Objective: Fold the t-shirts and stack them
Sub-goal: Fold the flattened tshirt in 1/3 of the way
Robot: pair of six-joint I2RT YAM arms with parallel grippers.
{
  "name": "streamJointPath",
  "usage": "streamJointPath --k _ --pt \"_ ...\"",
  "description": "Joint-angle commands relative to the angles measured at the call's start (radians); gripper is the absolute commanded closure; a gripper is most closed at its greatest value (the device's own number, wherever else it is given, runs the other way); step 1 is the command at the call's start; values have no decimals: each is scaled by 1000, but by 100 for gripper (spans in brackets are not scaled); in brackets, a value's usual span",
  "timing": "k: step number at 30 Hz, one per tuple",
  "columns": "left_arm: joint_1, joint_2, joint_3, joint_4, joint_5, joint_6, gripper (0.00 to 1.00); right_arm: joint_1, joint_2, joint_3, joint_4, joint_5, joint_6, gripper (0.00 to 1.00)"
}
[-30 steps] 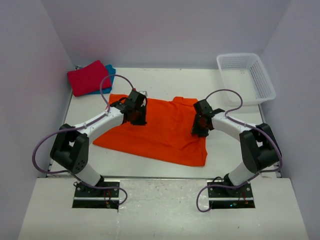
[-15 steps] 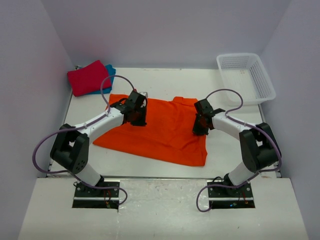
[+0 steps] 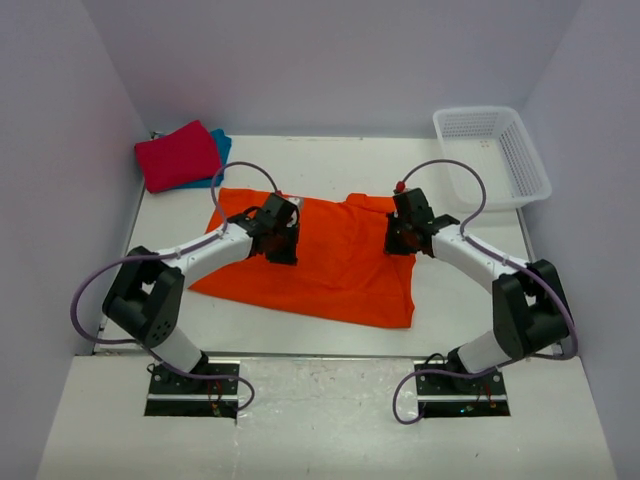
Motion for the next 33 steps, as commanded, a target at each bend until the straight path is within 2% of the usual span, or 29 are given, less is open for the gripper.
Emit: streamJointPath --k 1,5,10,15,17,21,22,23,25,29,33 --pt "-10 10 -10 46 38 26 100 0 -70 -20 74 -75 -85 100" --pt "-15 32 1 48 76 39 100 -1 -98 -36 39 -60 -59 100" --pt "-24 38 16 48 99 40 100 5 -44 -21 -13 -57 -13 100" --pt "-26 27 30 33 101 43 99 20 22 30 -129 44 80 100" --pt "-26 18 33 26 101 43 99 25 57 56 -160 41 100 99" --pt "-29 4 48 17 125 39 99 37 88 71 -179 51 137 76" --pt "-32 1 54 14 138 39 99 39 99 79 -192 86 145 64" --pt "-41 -4 67 14 144 36 99 42 100 84 -196 101 145 57" --pt "-56 -8 91 20 168 37 98 51 108 111 -220 165 145 49" --pt "-113 25 126 52 242 74 98 54 100 157 -245 234 116 47" --pt "-138 139 174 66 317 97 94 68 2 136 -240 242 111 47"
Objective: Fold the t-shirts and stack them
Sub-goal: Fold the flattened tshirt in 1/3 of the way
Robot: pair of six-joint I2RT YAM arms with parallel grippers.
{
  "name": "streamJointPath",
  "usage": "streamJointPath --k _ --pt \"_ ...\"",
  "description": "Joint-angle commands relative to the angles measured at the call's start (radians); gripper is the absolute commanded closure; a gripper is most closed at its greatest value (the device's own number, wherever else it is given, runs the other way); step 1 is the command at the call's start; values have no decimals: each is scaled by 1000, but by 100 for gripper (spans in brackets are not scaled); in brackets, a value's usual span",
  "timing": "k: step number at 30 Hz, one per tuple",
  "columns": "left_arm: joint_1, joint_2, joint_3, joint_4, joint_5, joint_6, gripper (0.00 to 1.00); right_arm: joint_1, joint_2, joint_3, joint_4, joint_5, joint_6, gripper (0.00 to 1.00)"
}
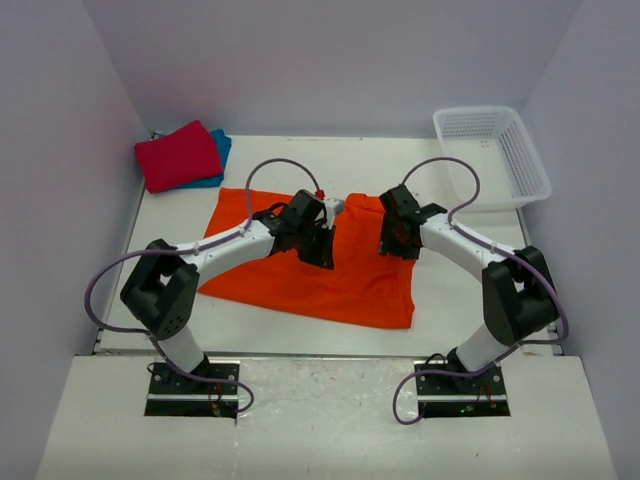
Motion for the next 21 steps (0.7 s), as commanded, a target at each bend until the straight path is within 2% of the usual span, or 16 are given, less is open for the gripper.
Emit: streamJointPath --k 1,5,7,8,9,10,21 --pt "-20 90 67 37 107 48 93 18 -116 5 -28 68 -2 47" --pt "-20 192 93 65 140 65 87 47 -239 -44 -17 -6 -21 47" --pt "-20 229 125 62 146 78 86 54 -285 -83 -3 -115 -5 55" --pt "-20 260 134 54 144 81 86 69 -294 -109 4 -136 6 66" --pt "-20 272 142 51 140 84 86 78 -306 -121 14 -162 15 97" --pt "-20 280 156 48 134 86 87 89 -308 -133 30 -169 30 100" --pt "-19 309 245 -1 134 109 85 199 -170 -210 92 -176 127 100"
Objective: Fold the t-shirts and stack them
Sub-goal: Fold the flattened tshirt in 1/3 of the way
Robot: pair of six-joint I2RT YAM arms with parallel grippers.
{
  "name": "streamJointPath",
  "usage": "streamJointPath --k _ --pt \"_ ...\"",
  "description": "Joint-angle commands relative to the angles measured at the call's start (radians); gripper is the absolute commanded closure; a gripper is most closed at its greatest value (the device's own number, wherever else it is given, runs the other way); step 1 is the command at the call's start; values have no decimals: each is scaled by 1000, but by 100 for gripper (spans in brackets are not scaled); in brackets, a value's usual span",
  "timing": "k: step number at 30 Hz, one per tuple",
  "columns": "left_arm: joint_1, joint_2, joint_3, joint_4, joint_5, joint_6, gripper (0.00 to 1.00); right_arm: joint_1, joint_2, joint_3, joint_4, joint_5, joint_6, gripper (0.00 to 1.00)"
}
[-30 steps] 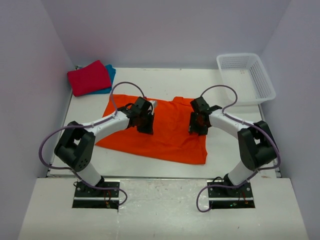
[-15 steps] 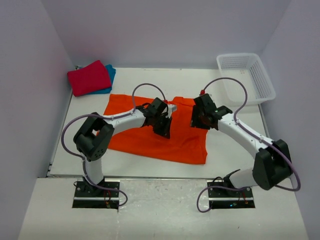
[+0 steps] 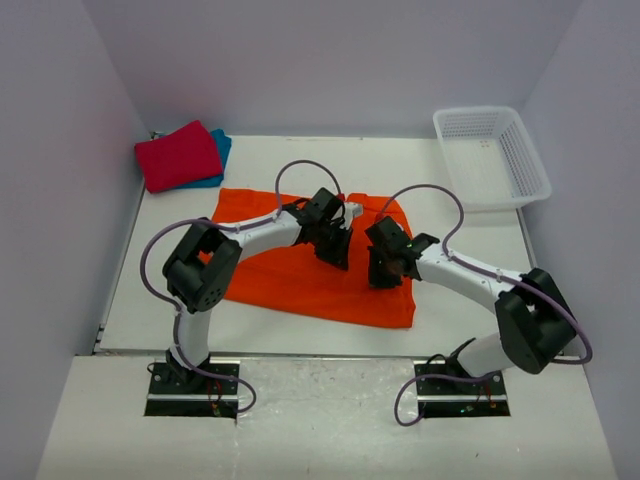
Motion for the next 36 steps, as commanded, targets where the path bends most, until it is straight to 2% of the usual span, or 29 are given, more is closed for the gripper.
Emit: streamJointPath --k 1,10,14,17,22,25,29,31,32,33,36 --pt "2 6 56 -28 16 36 85 12 14 -21 35 1 83 100" --pt "3 62 76 3 101 33 80 21 72 -50 43 19 129 100" --pt "3 79 73 15 116 41 61 21 80 -58 46 21 126 100" --pt "3 85 73 21 112 42 52 23 81 -68 58 10 128 100" --pt "3 98 78 33 121 33 51 23 83 -79 77 -8 129 100" --pt "5 109 79 42 127 29 55 23 84 -81 75 -10 129 100" --pt "6 125 81 53 130 24 65 24 78 -84 75 -7 132 100" --pt "8 126 79 53 128 19 73 24 81 -85 78 -10 134 100" --pt "8 120 79 52 124 18 84 24 83 -88 80 -12 137 100" --pt "9 114 69 52 116 16 90 26 84 -91 81 -13 140 100" --pt "8 68 32 55 78 -8 99 27 92 -99 90 -13 144 100"
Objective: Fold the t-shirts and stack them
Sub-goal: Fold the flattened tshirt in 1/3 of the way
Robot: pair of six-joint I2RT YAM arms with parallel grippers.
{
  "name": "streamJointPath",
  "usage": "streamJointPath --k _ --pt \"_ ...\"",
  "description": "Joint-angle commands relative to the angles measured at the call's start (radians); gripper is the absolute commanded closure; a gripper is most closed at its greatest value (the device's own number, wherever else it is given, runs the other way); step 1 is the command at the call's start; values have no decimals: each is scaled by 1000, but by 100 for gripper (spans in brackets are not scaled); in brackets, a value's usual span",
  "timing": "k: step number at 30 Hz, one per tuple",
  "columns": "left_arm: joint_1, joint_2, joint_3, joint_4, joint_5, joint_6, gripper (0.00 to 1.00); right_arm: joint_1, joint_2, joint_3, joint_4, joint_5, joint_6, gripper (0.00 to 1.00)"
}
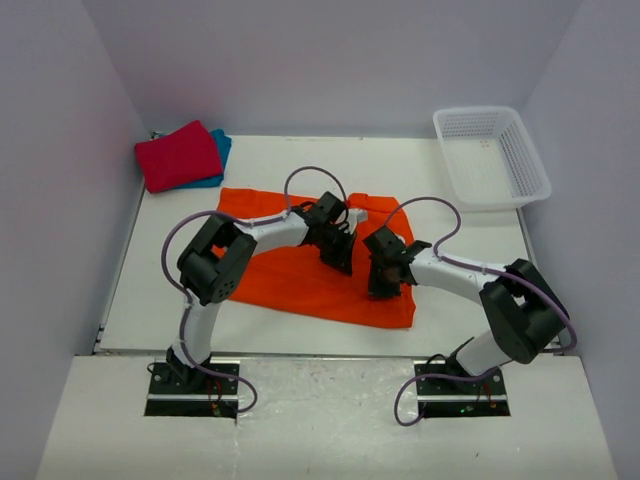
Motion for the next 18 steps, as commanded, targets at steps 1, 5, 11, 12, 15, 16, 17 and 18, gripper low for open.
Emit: streamJointPath --k 1,5,11,12,15,16,17,18 --pt "5 -79 -34 34 -33 -25 100 11 18 -18 25 -7 27 100" --pt "3 -197 -112 57 -90 -51 100 12 30 -16 26 -11 27 100" --pt "3 -323 -175 45 -151 -54 100 12 40 -15 29 -14 27 100" --pt "3 -323 -175 49 -154 -51 100 11 41 -13 32 -16 27 100" --pt "2 -276 -141 42 -154 -37 99 12 46 -13 29 -19 27 100" --pt "3 -254 -105 31 -161 -32 99 12 44 -12 28 -20 29 100" --pt "5 -233 -83 17 -171 -26 98 14 44 -10 22 -19 29 100" --pt "5 -184 -63 -13 -182 -23 98 14 43 -9 22 -20 29 100"
